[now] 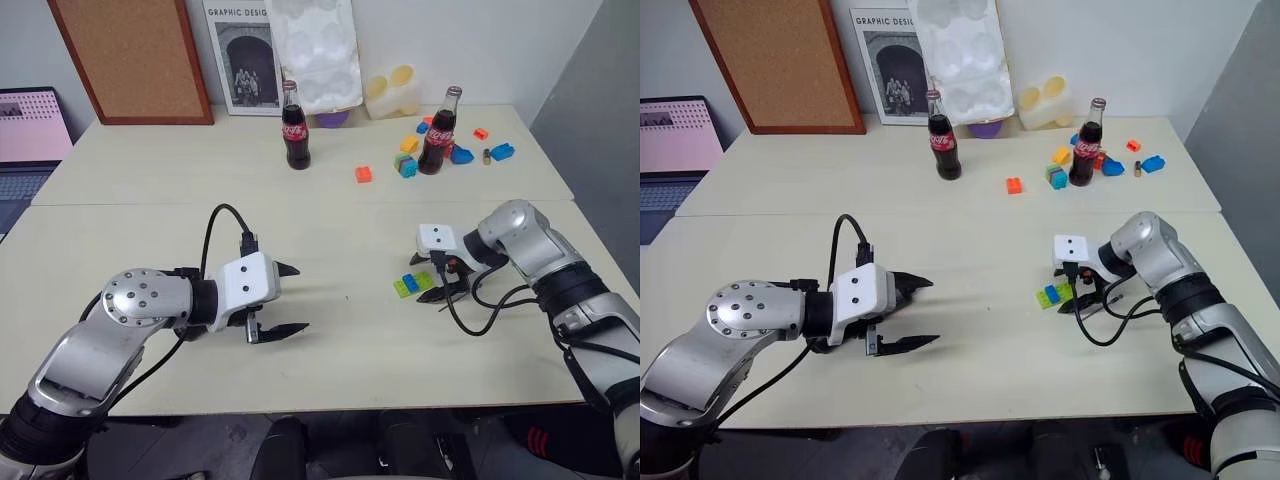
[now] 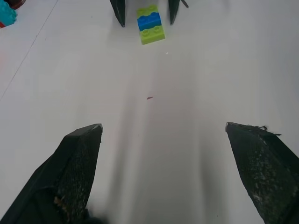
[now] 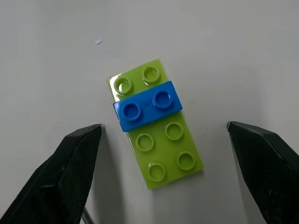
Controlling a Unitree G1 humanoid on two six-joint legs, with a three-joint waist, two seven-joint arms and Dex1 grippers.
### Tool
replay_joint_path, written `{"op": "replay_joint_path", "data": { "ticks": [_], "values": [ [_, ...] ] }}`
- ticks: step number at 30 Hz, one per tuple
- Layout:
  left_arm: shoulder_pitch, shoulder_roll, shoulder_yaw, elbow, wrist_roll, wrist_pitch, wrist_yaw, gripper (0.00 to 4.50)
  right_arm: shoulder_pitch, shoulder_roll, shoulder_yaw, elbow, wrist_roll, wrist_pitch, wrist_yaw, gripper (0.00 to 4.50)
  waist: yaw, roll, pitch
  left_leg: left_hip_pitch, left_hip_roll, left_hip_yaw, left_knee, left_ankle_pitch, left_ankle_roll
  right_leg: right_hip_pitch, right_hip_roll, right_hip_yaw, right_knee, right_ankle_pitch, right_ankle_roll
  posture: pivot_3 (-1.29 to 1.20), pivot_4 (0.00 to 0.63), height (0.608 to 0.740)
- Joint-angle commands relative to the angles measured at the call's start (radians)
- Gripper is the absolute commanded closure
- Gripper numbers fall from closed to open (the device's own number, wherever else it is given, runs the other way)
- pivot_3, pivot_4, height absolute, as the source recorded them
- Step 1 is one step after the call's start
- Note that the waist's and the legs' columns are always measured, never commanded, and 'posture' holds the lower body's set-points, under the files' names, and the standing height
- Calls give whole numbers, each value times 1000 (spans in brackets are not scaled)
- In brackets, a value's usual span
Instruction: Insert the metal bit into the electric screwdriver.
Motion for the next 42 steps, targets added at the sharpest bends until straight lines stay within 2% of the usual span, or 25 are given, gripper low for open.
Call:
{"op": "replay_joint_path", "data": {
  "ticks": [1,7,9,10,14,18,23,26,33,40,41,42],
  "values": [
    [0,0,19,-31,-1,1,12,0,0,18,-3,32,-25,-43,23,1095,0,0,0,0,0,0,0,0,0,0,0,0,0,0,0,0,150,740],
    [0,-7,17,-35,-4,5,20,0,49,0,-44,-41,-17,-70,4,2452,1,0,0,0,0,0,0,0,0,0,0,0,0,0,0,0,150,740],
    [-9,-25,7,-38,-20,11,23,0,98,-40,-91,-151,10,-40,-3,2972,2,0,0,0,0,-1,0,0,0,0,0,0,0,0,0,0,150,740],
    [-22,-39,-9,-37,-22,9,22,0,135,-67,-130,-229,35,0,-8,3072,2,0,0,0,0,-1,0,0,0,0,0,0,0,0,0,0,150,740],
    [-82,-103,-68,-23,-19,14,26,0,260,-156,-257,-446,91,133,-65,3075,9,0,0,-2,-1,-2,2,0,0,0,0,0,0,0,0,0,150,740],
    [-186,-227,-149,31,-5,12,49,0,424,-245,-469,-598,129,305,-214,3075,18,0,0,-4,-2,-3,6,0,0,1,0,-1,0,0,2,0,150,740],
    [-303,-400,-256,135,36,-37,75,0,640,-288,-724,-654,126,449,-410,3075,9,0,0,-3,-2,-3,10,0,0,4,0,0,1,0,8,0,150,740],
    [-371,-509,-331,225,77,-88,74,0,749,-265,-835,-640,106,527,-542,3075,11,0,0,-2,-2,-3,11,0,0,6,0,1,0,1,9,0,150,740],
    [-423,-587,-377,322,138,-148,71,0,731,-174,-885,-526,126,648,-747,3075,-15,4,-2,4,-3,5,10,0,0,8,1,12,-1,3,12,0,150,740],
    [-412,-593,-372,337,175,-156,72,0,639,-163,-879,-388,192,684,-777,3075,-21,5,-3,4,-4,14,12,0,0,8,1,22,-4,6,17,0,150,740],
    [-409,-590,-367,338,177,-154,74,0,633,-166,-882,-390,199,684,-781,2367,-21,5,-3,4,-5,14,12,0,0,8,1,23,-4,7,18,0,150,740],
    [-408,-589,-359,341,179,-147,78,0,635,-174,-883,-399,202,679,-784,2143,-20,5,-3,4,-5,14,12,0,0,8,1,23,-4,7,18,0,150,740]
  ]
}}
